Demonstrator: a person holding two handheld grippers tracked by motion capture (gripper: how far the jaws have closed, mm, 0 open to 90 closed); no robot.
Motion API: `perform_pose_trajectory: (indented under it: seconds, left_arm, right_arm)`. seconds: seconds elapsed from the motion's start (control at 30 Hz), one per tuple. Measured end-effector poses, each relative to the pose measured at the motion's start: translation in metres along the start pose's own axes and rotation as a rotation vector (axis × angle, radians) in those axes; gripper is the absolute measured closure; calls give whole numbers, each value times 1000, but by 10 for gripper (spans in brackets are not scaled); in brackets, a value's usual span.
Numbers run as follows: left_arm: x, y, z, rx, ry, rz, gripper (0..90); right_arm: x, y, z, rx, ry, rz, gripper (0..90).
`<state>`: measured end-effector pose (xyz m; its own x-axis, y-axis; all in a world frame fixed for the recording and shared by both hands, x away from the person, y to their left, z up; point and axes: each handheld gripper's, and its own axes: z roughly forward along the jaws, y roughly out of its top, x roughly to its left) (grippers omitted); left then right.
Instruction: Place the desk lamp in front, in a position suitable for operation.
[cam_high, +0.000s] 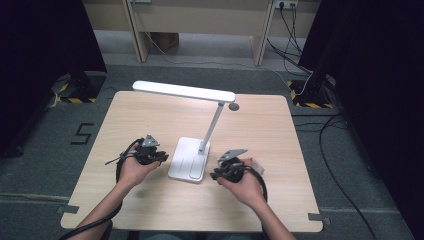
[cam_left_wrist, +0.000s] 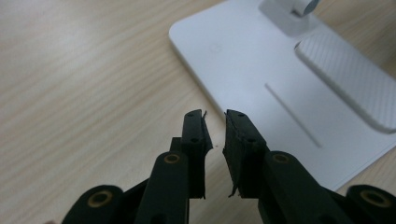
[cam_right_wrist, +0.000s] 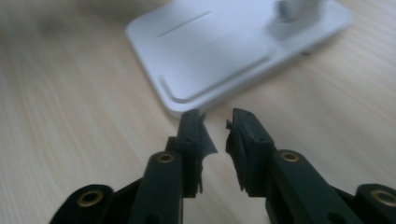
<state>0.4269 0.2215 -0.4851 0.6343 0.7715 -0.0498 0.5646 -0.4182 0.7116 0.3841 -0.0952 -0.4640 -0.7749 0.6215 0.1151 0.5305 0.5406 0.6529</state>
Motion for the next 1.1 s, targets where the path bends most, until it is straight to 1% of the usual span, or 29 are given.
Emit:
perform_pose_trajectory:
  seconds: [0.07, 0.13, 0.2, 0.23, 0.27, 0.3, 0.4, 0.43, 0.47, 0.5, 0.53, 0.57, 0.6, 0.73, 0.8, 0.83, 0.87, 0.9, 0.93, 0.97, 1.03, 1.07, 1.1]
  left_arm:
    - [4, -7, 3, 16, -15, -14, 791]
    - [4, -10, 5, 29, -21, -14, 808]
    - [4, -13, 8, 35, -30, -20, 814]
    - [3, -15, 10, 39, -32, -20, 824]
    - [2, -15, 12, 40, -39, -21, 826]
    - [1, -16, 13, 40, -44, -23, 826]
    - [-2, -16, 15, 38, -54, -22, 832]
    - [-3, -16, 15, 42, -55, -20, 832]
    - [-3, -16, 15, 44, -56, -16, 832]
    - [-4, -15, 15, 45, -59, -15, 832]
    - [-5, -15, 15, 48, -63, -9, 832]
    - [-6, -15, 16, 48, -70, -9, 832]
    - [-8, -15, 16, 47, -73, -7, 831]
    - [-12, -14, 17, 46, -79, 5, 831]
    - [-15, -14, 16, 52, -87, 15, 830]
    - [-15, -14, 16, 56, -85, 19, 828]
    - [-15, -14, 15, 54, -86, 20, 816]
    - [-16, -13, 14, 47, -89, 13, 816]
    - [-16, -12, 12, 37, -82, 13, 797]
    - [-16, -10, 9, 20, -67, 15, 797]
    - [-17, -3, 3, -32, -58, 2, 769]
    - [-18, 0, 1, -46, -57, 3, 749]
    - [-19, 3, 0, -61, -53, 8, 738]
  right_arm:
    - [15, 2, 14, 19, 26, -51, 783]
    - [26, 2, 26, 43, 41, -85, 870]
    - [28, 2, 29, 47, 47, -95, 885]
    - [33, 2, 36, 68, 63, -110, 900]
    - [36, 2, 40, 78, 65, -123, 900]
    - [36, 2, 40, 78, 65, -123, 900]
    - [40, 2, 49, 95, 52, -147, 900]
    - [40, 3, 50, 99, 46, -146, 900]
    - [39, 4, 54, 101, 30, -159, 900]
    - [39, 4, 54, 101, 30, -159, 900]
    - [37, 5, 55, 97, 44, -142, 900]
    - [37, 5, 55, 97, 44, -142, 900]
    - [37, 6, 55, 106, 22, -156, 900]
    - [34, 6, 54, 108, 21, -158, 900]
    - [31, 5, 51, 116, 15, -166, 898]
    - [28, 5, 47, 115, 13, -155, 889]
    - [21, 3, 38, 109, 6, -158, 870]
    - [21, 3, 38, 109, 6, -158, 870]
    - [10, 1, 22, 106, -17, -142, 840]
    - [10, 1, 22, 106, -17, -142, 840]
    - [-6, -3, 3, 94, -60, -115, 802]
    - [-17, -7, -9, 82, -95, -84, 758]
    - [-23, -9, -16, 75, -119, -57, 712]
